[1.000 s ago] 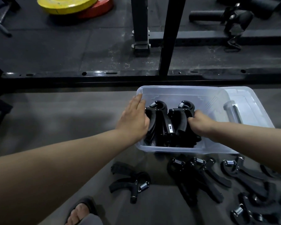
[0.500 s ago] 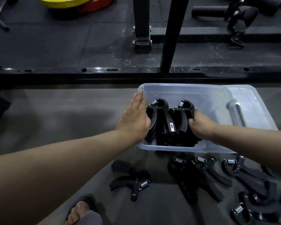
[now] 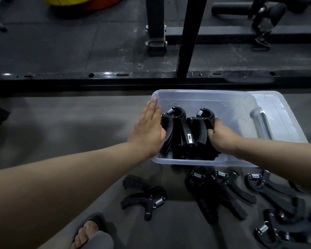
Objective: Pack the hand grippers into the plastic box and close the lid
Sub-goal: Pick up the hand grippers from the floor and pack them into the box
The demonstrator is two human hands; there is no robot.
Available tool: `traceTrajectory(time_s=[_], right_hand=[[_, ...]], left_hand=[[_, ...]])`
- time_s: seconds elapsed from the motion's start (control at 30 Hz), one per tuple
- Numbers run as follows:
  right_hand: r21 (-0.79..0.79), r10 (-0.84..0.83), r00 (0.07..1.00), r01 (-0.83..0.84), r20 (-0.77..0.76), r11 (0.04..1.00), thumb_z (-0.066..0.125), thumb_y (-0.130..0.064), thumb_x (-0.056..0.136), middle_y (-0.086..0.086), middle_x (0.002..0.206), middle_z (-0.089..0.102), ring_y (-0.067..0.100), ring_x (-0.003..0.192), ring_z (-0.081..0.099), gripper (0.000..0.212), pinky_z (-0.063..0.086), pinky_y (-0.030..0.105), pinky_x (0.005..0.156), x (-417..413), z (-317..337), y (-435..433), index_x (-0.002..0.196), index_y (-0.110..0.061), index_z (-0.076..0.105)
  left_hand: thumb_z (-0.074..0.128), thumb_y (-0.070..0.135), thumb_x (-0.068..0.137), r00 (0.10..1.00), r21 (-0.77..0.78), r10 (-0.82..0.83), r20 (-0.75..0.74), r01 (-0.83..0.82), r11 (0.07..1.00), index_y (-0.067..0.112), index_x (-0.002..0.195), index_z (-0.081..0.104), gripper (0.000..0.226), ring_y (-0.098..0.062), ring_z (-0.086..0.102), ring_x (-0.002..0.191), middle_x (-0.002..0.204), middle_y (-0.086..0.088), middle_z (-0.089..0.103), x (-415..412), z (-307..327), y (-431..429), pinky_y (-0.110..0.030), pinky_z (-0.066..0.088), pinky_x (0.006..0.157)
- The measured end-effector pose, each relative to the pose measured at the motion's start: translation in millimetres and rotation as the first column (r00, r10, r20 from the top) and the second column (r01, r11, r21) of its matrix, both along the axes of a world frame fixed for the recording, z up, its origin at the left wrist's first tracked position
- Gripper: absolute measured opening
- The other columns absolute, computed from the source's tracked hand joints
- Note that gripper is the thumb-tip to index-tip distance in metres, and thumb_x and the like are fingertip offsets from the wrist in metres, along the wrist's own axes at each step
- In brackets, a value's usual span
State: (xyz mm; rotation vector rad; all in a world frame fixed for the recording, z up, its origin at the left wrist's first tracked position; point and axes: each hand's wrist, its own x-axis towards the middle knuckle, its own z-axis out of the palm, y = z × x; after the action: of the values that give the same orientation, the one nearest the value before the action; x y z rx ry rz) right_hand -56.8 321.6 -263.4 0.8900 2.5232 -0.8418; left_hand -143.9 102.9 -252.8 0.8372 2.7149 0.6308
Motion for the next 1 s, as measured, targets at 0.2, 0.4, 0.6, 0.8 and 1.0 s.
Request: traceTrajectory(time_s=[0.2, 0.4, 0.6, 0.8, 1.0], right_hand=[[0.048, 0.038, 0.999, -0.040, 0.031, 0.998, 0.034, -0.016, 0.101, 0.031, 0.113, 0.056, 0.041, 0.098, 0.059, 0.031, 0.041, 0.035, 0.076, -1, -3, 0, 0.126, 0.003, 0.034], [-0.075, -0.128, 0.991, 0.124, -0.047, 0.989, 0.032, -0.028, 0.093, 0.025, 0.120, 0.055, 0.039, 0.103, 0.057, 0.038, 0.048, 0.044, 0.089, 0, -1, 3, 0.122, -0.006, 0.044], [0.331, 0.346, 0.924, -0.279, -0.164, 0.902, 0.035, -0.040, 0.095, 0.009, 0.163, 0.006, 0.025, 0.149, 0.006, 0.066, 0.006, 0.040, 0.119, 1, 9, -22, 0.153, -0.013, 0.020], [0.232, 0.530, 0.810, -0.481, -0.252, 0.845, 0.043, -0.036, 0.097, 0.011, 0.162, 0.014, 0.023, 0.150, 0.011, 0.067, 0.004, 0.027, 0.118, -13, 13, -73, 0.153, -0.006, 0.022], [0.080, 0.488, 0.794, -0.496, -0.362, 0.865, 0.044, -0.029, 0.100, 0.010, 0.163, 0.007, 0.018, 0.151, 0.003, 0.069, -0.001, 0.021, 0.116, -34, 24, -123, 0.155, -0.007, 0.010]], left_hand=[[0.037, 0.017, 0.094, 1.000, -0.004, -0.003, -0.010, 0.003, 1.000, 0.012, 0.153, 0.015, 0.063, -0.011, -0.010, 0.149, 0.162, 0.004, -0.014, 0, -1, 0, -0.033, 0.008, 0.121], [0.036, 0.018, 0.095, 1.000, 0.005, 0.005, 0.006, -0.005, 1.000, 0.013, 0.154, 0.013, 0.064, -0.010, -0.010, 0.148, 0.162, 0.005, -0.013, -1, -3, -1, -0.035, 0.008, 0.122], [0.037, 0.020, 0.093, 0.997, 0.040, -0.013, 0.071, 0.010, 0.999, 0.017, 0.155, 0.006, 0.069, -0.005, -0.011, 0.147, 0.162, 0.010, -0.011, -3, -1, -5, -0.037, 0.004, 0.122], [0.038, 0.020, 0.096, 0.998, 0.152, -0.043, 0.048, 0.036, 0.988, 0.020, 0.155, 0.015, 0.063, -0.008, -0.002, 0.149, 0.162, 0.011, 0.000, -7, -10, -17, -0.039, 0.007, 0.122], [0.023, 0.039, 0.097, 0.999, 0.196, -0.049, 0.024, 0.043, 0.980, 0.013, 0.154, 0.017, 0.063, -0.014, 0.009, 0.149, 0.162, -0.003, 0.012, -6, -17, -52, -0.032, 0.009, 0.121]])
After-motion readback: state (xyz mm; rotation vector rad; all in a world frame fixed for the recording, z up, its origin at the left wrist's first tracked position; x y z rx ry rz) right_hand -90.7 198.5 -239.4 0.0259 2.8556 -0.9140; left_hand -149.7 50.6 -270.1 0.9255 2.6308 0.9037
